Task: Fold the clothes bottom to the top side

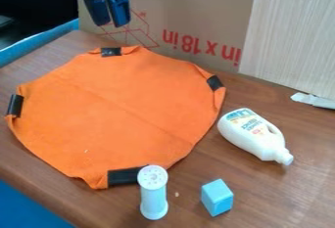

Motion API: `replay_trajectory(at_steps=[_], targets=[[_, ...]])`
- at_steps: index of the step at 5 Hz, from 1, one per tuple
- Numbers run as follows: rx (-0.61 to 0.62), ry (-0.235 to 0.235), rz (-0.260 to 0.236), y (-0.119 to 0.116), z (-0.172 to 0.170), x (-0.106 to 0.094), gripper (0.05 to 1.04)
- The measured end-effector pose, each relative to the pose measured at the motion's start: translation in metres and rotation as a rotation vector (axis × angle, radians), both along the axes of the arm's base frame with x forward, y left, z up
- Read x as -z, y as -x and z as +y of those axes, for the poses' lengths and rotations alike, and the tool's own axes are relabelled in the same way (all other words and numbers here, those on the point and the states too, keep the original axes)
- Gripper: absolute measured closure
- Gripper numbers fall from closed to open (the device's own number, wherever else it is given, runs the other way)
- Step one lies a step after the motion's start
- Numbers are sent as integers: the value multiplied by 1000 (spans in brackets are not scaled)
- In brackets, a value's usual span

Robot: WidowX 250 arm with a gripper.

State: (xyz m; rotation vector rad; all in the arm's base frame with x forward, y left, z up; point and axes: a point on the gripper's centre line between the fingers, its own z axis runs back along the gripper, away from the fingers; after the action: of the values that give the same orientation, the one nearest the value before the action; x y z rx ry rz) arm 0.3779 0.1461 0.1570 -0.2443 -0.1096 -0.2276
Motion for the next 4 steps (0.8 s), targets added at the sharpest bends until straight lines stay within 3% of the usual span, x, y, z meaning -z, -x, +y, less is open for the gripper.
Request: replay_trajectory(at_steps=[1, 2, 3, 4], targets=[[127, 15, 0, 8, 27, 5, 83], [248, -2, -40, 8, 42, 8, 83], [369, -44, -118, 8, 57, 17, 83], [411, -132, -243, 6, 66, 26, 83]])
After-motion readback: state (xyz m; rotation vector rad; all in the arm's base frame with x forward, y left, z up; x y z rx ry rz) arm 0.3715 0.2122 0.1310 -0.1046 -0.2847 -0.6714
